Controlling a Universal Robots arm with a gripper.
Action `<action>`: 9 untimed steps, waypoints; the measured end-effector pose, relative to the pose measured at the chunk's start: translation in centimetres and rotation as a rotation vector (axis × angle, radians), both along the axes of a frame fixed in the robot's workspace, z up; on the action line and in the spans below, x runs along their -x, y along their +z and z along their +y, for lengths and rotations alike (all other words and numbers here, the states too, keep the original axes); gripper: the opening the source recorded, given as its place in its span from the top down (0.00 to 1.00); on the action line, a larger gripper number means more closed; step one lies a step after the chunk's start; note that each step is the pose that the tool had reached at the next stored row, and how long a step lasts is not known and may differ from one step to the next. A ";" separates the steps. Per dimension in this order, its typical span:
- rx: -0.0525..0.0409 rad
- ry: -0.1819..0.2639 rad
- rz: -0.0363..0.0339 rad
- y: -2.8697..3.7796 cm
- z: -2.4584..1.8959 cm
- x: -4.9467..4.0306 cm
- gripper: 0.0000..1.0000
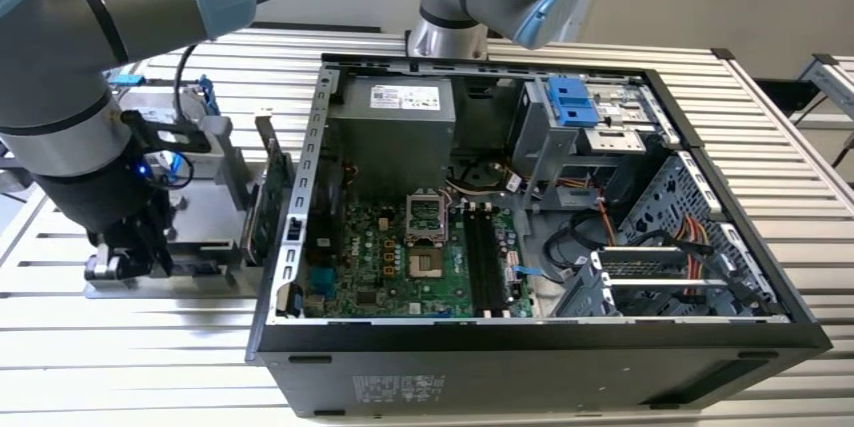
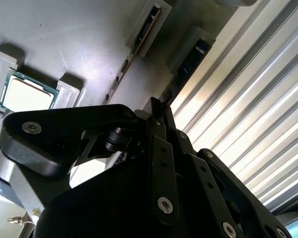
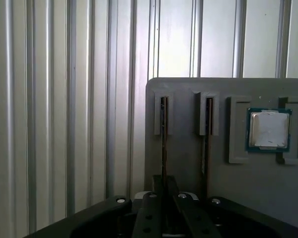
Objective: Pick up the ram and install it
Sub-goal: 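Pick up the ram and move it above insertion slot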
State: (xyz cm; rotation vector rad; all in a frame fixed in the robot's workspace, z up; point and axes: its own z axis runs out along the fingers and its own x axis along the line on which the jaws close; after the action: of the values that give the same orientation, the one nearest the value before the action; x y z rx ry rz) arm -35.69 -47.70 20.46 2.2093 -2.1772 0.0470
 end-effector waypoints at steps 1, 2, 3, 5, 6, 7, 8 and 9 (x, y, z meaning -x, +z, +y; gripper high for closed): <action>0.0000 0.000 0.0000 0.07 0.00 0.00 1.00; 0.0000 0.000 0.0000 0.14 0.00 0.00 1.00; 0.0000 0.000 0.0000 0.19 0.00 0.00 1.00; 0.0000 0.000 0.0000 0.29 0.00 0.00 1.00; 0.0000 0.000 0.0000 0.35 0.00 0.00 1.00; 0.0000 0.000 0.0001 0.40 0.00 0.00 1.00; 0.0000 0.000 0.0001 0.46 0.00 0.00 1.00; 0.0001 0.000 0.0001 0.53 0.00 0.00 1.00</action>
State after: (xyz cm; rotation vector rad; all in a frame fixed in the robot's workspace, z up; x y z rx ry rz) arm -35.69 -47.70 20.99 2.2087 -2.1776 0.0469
